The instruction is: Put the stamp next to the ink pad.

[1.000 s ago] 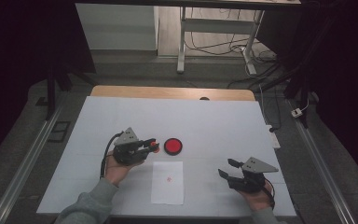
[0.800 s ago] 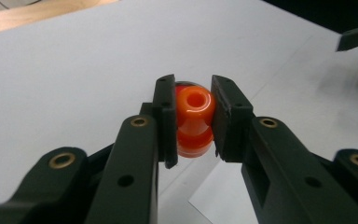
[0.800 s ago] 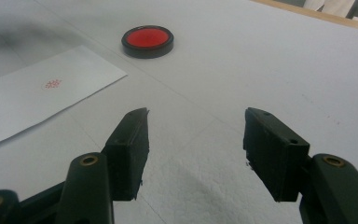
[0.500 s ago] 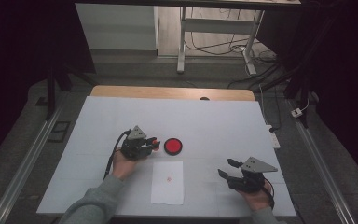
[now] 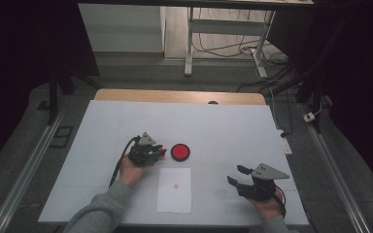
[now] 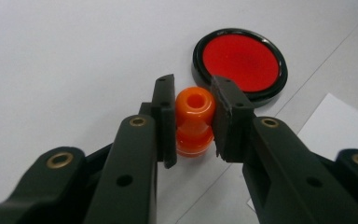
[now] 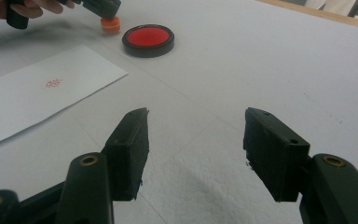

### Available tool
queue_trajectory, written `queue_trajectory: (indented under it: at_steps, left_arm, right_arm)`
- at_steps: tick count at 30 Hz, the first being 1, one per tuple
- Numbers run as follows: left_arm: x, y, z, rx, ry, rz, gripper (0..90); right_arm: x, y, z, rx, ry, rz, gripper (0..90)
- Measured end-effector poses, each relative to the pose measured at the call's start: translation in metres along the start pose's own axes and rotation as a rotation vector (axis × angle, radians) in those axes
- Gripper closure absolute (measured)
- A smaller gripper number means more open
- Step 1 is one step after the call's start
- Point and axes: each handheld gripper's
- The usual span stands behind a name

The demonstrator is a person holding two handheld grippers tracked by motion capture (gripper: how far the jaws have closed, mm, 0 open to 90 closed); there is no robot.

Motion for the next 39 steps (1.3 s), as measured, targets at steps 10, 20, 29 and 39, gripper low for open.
queue_trajectory:
  at_steps: [10, 20, 29, 39]
  left_arm:
    - [0.001, -0.001, 0.000, -0.002, -0.009, -0.021, 64.2]
    - [-0.001, -0.001, -0.001, -0.029, -0.013, -0.004, 43.0]
    - [-0.019, 0.000, -0.003, -0.047, -0.015, 0.040, 34.7]
    - [-0.068, -0.018, -0.002, 0.001, -0.044, 0.079, 33.3]
  right_arm:
    - [0.000, 0.000, 0.000, 0.000, -0.002, 0.001, 39.3]
    - [-0.001, 0.000, 0.001, 0.002, -0.008, 0.007, 39.1]
    - [-0.003, 0.001, 0.001, 0.003, -0.013, 0.014, 39.0]
    - [-0.005, 0.002, 0.004, -0.002, -0.012, 0.020, 38.9]
Point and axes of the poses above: each handheld gripper's, and its own axes: x roughly forward along the jaws, y roughly out of its top, z roughly to its right, and after that the axes turned 9 degrees about y, right-handed
